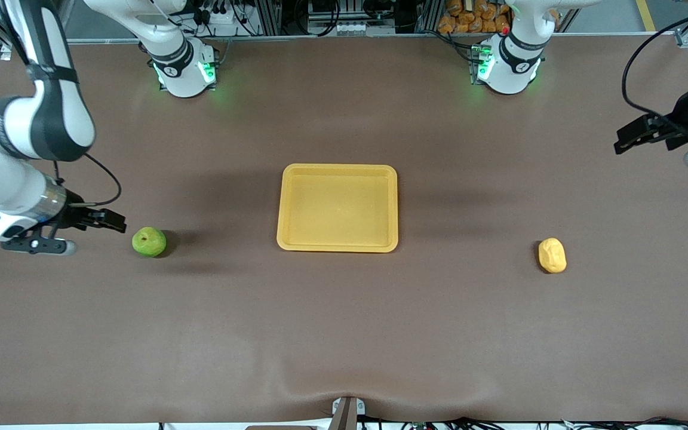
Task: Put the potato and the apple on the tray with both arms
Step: 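Reach the right gripper to the apple while the left gripper reaches the potato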
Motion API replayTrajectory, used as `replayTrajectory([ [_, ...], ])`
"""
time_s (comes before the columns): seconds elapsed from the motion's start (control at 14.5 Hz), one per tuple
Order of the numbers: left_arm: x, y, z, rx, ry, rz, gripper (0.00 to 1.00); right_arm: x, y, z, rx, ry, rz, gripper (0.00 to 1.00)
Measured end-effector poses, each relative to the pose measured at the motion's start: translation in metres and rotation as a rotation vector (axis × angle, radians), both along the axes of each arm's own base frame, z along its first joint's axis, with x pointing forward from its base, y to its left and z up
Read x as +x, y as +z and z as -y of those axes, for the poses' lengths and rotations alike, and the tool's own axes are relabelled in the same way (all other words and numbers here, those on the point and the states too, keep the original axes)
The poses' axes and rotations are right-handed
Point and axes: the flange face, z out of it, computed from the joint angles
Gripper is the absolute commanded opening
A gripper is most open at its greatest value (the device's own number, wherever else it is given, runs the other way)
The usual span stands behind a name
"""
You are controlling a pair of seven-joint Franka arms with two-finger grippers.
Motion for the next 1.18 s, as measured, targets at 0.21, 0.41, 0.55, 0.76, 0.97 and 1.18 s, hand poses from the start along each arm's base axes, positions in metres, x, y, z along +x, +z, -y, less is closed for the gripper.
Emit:
replayTrajectory([
  [0.21, 0.004, -0.028, 0.000, -0.001, -0.003, 0.007, 1.00, -0.012, -0.035, 0.000, -0.004, -0.003, 0.043, 1.00],
  [0.41, 0.009, -0.066, 0.000, -0.002, -0.007, 0.026, 1.00, -0.028, -0.068, -0.002, -0.007, 0.000, 0.054, 1.00],
  [0.55, 0.015, -0.098, 0.000, -0.004, -0.011, 0.044, 1.00, -0.033, -0.086, -0.004, -0.007, 0.002, 0.041, 1.00],
  [0.76, 0.024, -0.150, 0.000, 0.012, -0.029, 0.076, 1.00, -0.030, -0.114, -0.003, -0.011, 0.001, 0.056, 1.00],
  [0.97, 0.030, -0.190, -0.006, 0.015, -0.027, 0.085, 1.00, -0.029, -0.146, -0.002, -0.014, -0.001, 0.052, 1.00],
  [1.18, 0.040, -0.224, -0.018, 0.012, -0.009, 0.093, 1.00, -0.029, -0.172, 0.001, -0.018, -0.006, 0.050, 1.00],
])
